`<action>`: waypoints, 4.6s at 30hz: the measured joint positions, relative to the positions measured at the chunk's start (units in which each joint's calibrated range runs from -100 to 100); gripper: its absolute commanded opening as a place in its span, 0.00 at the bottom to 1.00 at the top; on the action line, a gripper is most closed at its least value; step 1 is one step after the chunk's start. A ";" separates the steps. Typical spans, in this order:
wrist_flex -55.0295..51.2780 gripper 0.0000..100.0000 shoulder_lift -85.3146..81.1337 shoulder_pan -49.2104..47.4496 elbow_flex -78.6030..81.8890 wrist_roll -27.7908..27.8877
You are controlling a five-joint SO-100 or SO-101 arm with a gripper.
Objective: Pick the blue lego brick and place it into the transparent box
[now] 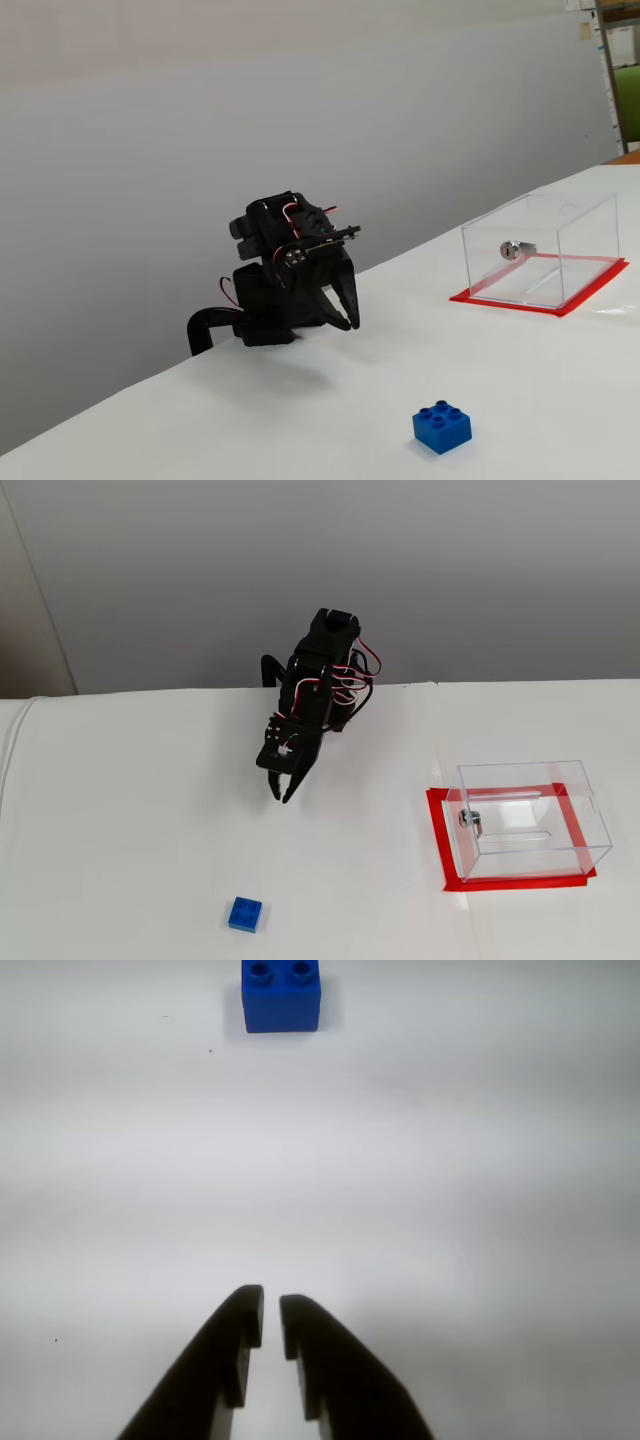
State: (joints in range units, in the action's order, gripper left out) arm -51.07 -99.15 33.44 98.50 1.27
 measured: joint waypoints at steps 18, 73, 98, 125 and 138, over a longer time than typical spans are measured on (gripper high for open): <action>0.00 0.02 0.00 4.06 0.00 0.05; 24.68 0.02 65.62 -1.50 -32.30 -0.88; 24.68 0.25 92.26 -5.34 -62.75 -0.83; 23.05 0.30 110.44 -6.09 -80.58 -0.93; 22.71 0.30 118.73 -6.09 -88.79 -1.27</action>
State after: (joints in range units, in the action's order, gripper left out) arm -28.36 19.58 27.35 9.71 0.00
